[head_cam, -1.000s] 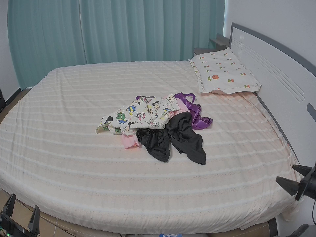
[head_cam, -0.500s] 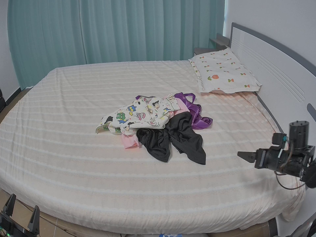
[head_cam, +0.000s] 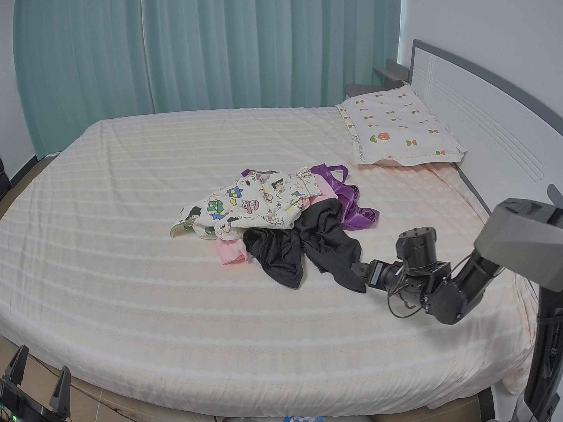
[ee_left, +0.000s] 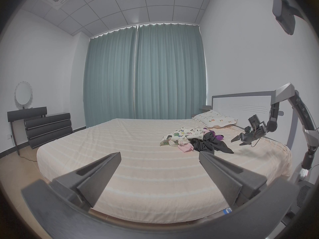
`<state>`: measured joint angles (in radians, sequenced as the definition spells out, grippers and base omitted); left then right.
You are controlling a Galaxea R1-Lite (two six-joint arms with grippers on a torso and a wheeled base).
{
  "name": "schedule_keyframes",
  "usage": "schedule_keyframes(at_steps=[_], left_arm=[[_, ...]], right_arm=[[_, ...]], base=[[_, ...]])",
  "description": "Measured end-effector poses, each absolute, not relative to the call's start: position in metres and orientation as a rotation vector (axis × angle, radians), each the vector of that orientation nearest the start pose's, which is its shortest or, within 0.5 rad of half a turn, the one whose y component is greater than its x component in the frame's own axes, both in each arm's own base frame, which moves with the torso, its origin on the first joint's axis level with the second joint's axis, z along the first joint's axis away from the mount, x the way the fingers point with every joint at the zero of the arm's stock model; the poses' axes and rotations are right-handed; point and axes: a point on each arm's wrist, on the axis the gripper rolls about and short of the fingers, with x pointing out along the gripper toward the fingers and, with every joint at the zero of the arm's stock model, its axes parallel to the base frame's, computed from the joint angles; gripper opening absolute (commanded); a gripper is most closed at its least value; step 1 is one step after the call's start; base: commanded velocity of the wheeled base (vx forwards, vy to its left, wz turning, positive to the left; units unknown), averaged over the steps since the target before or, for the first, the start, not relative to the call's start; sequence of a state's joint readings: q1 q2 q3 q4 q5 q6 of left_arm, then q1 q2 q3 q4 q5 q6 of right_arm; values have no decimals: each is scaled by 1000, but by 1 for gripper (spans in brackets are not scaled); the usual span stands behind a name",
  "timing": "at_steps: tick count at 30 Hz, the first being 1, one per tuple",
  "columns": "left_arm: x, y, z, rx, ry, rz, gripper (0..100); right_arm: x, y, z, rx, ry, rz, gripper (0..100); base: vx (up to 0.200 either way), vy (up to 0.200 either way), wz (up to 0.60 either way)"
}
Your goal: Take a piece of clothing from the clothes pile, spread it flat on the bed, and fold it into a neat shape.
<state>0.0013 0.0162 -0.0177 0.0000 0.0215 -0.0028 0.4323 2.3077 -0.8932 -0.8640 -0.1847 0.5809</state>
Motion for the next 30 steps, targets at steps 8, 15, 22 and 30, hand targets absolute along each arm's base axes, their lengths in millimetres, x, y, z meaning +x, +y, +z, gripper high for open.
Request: schedule_keyframes(at_steps=[8,15,22,30], left_arm=[[-23,0,81,-2,-2,23,100],[-23,0,81,-3,-2,23,100],[-23,0,81,-3,-2,23,100],[-23,0,81,-3,-2,23,100]], right_arm=[[379,178,-22,391,575,81,100],[389,184,-39,385,579,73,100],[402,188,-43,384,536,46,0],[403,189,-54,381,543,44,0]], base=[[0,0,0],[0,0,0],[0,0,0],[0,0,0]])
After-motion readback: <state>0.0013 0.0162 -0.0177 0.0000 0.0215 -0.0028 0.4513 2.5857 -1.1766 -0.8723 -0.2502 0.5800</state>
